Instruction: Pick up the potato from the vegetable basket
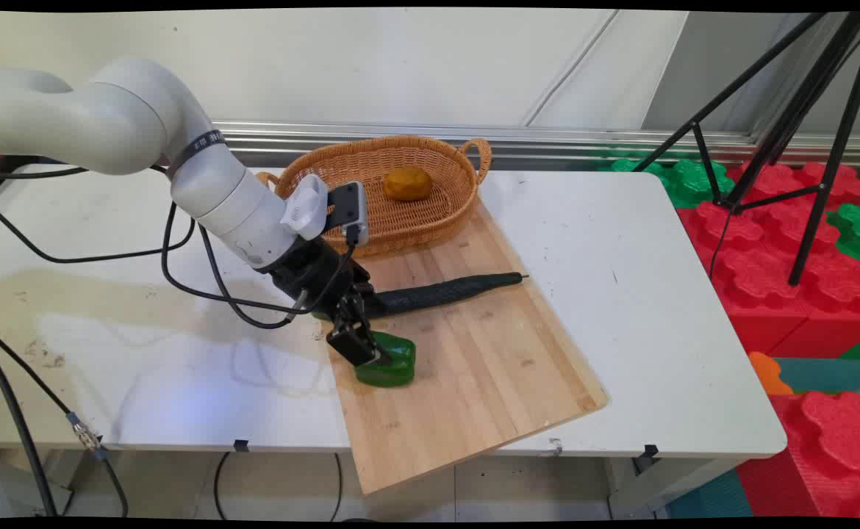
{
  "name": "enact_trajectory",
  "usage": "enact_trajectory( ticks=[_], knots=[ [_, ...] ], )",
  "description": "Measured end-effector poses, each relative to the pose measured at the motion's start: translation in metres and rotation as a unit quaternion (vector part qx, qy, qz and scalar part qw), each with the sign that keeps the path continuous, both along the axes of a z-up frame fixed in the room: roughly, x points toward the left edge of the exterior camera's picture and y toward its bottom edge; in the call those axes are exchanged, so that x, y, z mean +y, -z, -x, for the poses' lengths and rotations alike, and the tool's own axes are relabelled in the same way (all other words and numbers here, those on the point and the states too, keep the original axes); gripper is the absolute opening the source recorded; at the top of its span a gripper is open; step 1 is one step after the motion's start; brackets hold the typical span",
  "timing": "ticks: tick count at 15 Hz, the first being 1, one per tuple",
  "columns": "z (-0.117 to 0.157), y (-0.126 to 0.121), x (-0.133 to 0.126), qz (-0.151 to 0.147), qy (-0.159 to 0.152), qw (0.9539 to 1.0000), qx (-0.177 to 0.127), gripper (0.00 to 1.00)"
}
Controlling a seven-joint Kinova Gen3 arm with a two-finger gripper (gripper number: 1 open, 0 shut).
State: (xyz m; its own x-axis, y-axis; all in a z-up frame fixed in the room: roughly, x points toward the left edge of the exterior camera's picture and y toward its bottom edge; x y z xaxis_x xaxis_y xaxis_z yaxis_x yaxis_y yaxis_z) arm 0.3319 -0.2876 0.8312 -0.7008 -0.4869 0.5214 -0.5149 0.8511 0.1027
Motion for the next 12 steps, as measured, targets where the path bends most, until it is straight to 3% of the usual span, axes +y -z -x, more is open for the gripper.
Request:
enact_trajectory(
  ticks=[5, 12],
  knots=[
    [-0.004, -0.013, 0.003, 0.012, -0.011, 0.9998, 0.013, 1.0],
    [-0.031, -0.06, 0.014, 0.04, -0.027, 0.998, 0.04, 1.0]
  ],
)
